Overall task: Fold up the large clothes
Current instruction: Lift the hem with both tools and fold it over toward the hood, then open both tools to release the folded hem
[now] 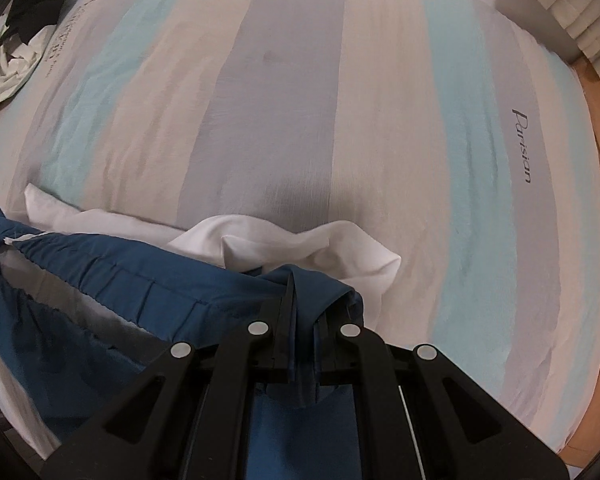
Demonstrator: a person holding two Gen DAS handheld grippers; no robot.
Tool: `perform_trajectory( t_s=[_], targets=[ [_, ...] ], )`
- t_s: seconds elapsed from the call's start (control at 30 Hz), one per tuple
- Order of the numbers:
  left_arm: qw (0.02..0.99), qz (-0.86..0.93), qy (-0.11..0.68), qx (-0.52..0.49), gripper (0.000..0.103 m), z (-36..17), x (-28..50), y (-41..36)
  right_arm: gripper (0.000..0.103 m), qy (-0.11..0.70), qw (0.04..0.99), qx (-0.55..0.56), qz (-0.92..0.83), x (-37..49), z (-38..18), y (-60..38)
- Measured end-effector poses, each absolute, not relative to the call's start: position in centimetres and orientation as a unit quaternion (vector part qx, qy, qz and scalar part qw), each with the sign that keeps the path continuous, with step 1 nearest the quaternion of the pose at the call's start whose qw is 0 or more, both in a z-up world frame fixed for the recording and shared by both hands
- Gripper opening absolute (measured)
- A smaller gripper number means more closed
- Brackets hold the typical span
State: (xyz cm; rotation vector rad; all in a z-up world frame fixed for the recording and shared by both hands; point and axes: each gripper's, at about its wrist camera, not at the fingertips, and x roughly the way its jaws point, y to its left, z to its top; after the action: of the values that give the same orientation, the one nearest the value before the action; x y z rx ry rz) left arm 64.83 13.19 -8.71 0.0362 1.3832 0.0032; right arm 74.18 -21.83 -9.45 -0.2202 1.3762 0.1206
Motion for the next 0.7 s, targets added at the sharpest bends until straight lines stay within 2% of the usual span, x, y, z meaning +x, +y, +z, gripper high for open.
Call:
perform_trajectory(
  t_s=[0.3, 0.57, 0.67, 0.7],
  targets=[
    [0.768, 0.015, 0.64, 0.01, 0.005, -11.2, 64.7, 13.8, 0.005, 0.635, 0.764, -0.105, 0.044, 74.5, -12.4, -21.5],
    [0.792, 0.029, 0.608, 0.051, 0.009, -9.1, 63.2, 12.5, 0.007, 0.607, 0.785, -0.116, 0.048, 73.3, -10.4, -21.3],
    [0.796, 0.024, 0.603, 0.049, 0.01, -8.1, 62.8, 12.5, 0.016, 0.605, 0.786, -0.113, 0.053, 72.8, -9.8, -21.4],
    [0.797, 0.022, 0.602, 0.047, 0.011, -7.8, 62.6, 12.5, 0.026, 0.605, 0.786, -0.11, 0.059, 72.8, -9.6, -21.4]
  ],
)
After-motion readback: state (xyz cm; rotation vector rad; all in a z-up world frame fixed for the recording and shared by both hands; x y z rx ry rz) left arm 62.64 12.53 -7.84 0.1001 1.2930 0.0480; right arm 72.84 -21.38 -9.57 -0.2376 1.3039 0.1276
